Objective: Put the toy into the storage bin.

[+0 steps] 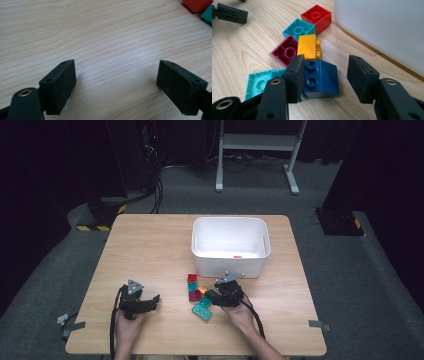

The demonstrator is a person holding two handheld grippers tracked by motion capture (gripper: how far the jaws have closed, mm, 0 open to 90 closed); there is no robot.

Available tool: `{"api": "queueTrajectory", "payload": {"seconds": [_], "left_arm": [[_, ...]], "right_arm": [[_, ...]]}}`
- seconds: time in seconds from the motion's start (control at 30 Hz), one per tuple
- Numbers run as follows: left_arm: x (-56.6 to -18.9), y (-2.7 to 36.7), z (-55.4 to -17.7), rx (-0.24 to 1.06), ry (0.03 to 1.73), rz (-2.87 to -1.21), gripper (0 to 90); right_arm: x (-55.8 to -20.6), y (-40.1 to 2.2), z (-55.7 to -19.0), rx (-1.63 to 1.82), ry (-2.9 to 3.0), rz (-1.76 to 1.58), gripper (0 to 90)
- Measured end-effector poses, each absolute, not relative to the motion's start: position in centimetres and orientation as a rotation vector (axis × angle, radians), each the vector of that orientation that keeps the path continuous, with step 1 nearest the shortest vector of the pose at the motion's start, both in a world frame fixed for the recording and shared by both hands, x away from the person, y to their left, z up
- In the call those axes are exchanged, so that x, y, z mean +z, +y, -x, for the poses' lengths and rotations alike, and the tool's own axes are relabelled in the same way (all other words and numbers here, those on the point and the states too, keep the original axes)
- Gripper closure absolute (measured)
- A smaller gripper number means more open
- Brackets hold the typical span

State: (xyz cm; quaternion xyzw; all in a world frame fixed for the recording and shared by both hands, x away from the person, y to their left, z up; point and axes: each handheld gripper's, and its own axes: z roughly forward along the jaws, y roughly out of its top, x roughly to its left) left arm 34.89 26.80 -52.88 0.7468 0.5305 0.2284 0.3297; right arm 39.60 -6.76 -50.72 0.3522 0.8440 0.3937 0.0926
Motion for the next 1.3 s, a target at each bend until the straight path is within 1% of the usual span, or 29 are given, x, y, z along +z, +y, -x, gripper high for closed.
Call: {"api": "queueTrajectory", "payload": {"seconds": [0.77,0.83,0.93,1.3], "left_arm": [[-52.9,26.8,-34.9,0.6,1.386,-1.954,16.0],[-52.9,26.8,-34.9,0.6,1.386,-1.954,16.0],[-52.9,26.8,-34.9,0.6,1.386,-1.956,16.0],[-52.9,26.8,-34.9,0.6,1.387,-1.954,16.0]], "right_arm": [[-51.6,-6.3,-39.5,1.051,2.5,-1.041,51.1],[-51.9,-6.6,-39.6,1.075,2.503,-1.051,54.6],[-52.0,-6.9,-39.6,1.093,2.496,-1.045,56.2],[-52.1,-6.7,-39.1,1.06,2.465,-0.995,58.4]]}}
